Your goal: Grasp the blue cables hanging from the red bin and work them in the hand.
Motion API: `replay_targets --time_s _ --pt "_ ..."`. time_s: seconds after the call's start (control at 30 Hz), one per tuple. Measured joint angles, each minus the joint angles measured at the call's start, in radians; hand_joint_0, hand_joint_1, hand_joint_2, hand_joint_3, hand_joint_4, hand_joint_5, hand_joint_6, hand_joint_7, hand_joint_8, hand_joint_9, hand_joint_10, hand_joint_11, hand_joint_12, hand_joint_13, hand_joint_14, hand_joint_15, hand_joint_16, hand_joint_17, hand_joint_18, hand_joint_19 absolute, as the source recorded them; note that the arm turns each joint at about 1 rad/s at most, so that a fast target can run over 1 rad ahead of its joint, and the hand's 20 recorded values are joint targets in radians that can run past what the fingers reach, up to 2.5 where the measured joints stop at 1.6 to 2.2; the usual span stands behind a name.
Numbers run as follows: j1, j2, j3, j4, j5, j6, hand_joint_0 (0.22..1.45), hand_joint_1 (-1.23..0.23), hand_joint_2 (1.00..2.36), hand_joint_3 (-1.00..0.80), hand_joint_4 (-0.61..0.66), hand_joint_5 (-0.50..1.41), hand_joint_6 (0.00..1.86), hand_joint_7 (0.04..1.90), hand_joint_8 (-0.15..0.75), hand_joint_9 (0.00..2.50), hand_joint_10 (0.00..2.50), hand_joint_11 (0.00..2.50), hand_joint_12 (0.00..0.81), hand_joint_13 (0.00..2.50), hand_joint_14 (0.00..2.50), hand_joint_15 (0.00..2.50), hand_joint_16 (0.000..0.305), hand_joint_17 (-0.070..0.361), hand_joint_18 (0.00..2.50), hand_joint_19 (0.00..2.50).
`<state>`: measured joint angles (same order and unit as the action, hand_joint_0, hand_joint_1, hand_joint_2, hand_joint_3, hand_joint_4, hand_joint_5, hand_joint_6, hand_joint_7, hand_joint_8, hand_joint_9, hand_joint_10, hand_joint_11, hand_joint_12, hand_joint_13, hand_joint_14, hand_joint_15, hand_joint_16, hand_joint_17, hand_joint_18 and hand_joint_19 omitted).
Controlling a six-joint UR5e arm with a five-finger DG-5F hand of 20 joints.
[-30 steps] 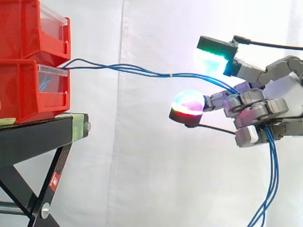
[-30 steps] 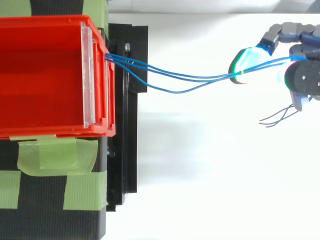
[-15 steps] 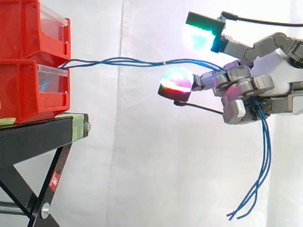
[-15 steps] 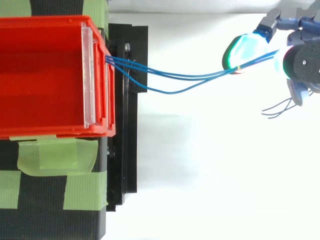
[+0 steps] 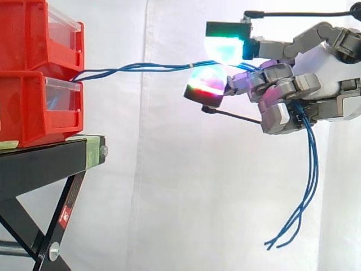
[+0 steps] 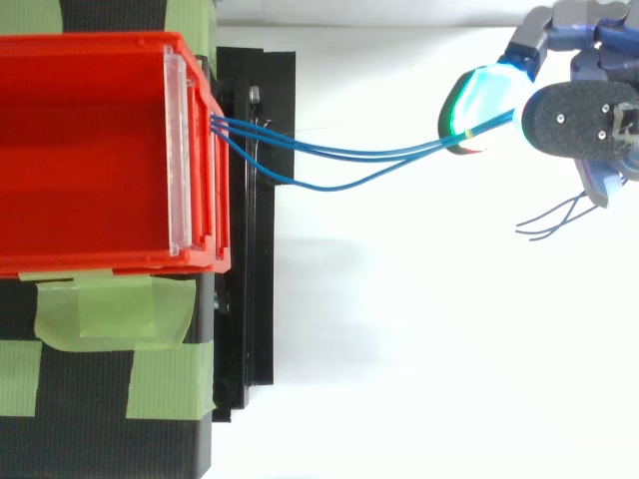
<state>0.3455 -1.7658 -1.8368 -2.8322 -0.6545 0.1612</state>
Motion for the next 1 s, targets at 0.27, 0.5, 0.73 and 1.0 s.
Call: replay_targets --time_s 0.27,0.5,0.73,1.0 --pt "0.005 0.0 0.001 -0.001 -0.001 -0.003 0.89 -0.59 1.01 -0.73 0.24 0.19 0.48 1.15 0.341 0.61 2.5 2.26 0.398 1.09 2.13 1.34 0.053 0.12 1.26 1.33" --pt "0.003 0.0 0.001 0.009 0.002 -0.022 0.86 -0.57 1.01 -0.84 0.25 0.2 0.47 1.16 0.353 0.63 2.5 2.26 0.396 1.1 2.14 1.33 0.053 0.119 1.26 1.33" --pt "-0.004 -0.001 0.001 0.051 0.004 -0.086 0.93 -0.59 1.01 -0.62 0.25 0.21 0.48 1.16 0.353 0.66 2.5 2.31 0.396 1.12 2.13 1.36 0.052 0.117 1.29 1.33" --pt "-0.01 0.0 0.001 0.085 0.006 -0.125 0.97 -0.6 1.02 -0.21 0.25 0.23 0.39 1.17 0.355 0.65 2.5 2.33 0.407 1.12 2.18 1.36 0.053 0.12 1.3 1.35"
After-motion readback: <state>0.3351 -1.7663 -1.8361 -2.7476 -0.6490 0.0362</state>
